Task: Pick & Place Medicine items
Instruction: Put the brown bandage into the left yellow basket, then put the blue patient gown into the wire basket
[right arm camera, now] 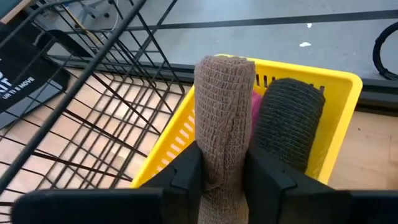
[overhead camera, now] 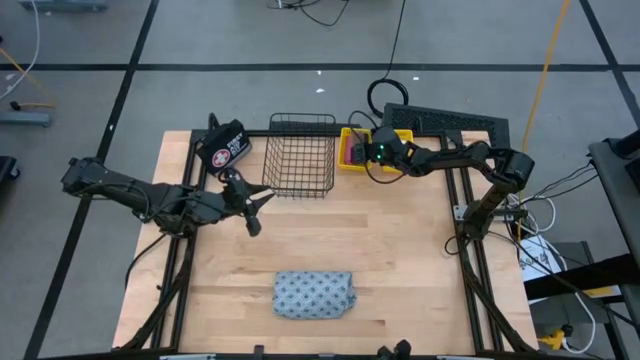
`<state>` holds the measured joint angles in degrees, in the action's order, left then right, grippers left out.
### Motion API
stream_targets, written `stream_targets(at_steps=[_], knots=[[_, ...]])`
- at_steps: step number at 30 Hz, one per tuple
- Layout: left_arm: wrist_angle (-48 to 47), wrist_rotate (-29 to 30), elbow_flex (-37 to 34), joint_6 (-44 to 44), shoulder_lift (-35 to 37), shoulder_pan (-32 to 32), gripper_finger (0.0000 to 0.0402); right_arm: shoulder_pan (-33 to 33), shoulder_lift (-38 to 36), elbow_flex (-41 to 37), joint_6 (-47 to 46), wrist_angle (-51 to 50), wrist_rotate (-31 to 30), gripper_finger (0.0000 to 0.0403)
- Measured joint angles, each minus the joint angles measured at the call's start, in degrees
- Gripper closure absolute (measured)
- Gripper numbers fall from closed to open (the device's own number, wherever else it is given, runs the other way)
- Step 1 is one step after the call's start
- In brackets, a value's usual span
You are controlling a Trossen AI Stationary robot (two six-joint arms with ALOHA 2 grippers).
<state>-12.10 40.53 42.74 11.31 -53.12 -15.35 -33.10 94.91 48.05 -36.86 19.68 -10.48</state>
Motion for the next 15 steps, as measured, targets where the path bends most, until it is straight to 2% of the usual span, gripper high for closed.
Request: stream_targets(at_steps=[9, 15], knots=[[0.0, 0.0, 0.0, 0.9, 0.0, 0.0, 0.0293, 0.0, 0.0, 0.0, 0.0, 0.7, 0.0, 0.0241], [0.0, 0.0, 0.0, 0.9, 0.0, 0.0, 0.0293, 0.0, 0.0, 0.0, 0.8, 2.4, 0.1, 0.0207]])
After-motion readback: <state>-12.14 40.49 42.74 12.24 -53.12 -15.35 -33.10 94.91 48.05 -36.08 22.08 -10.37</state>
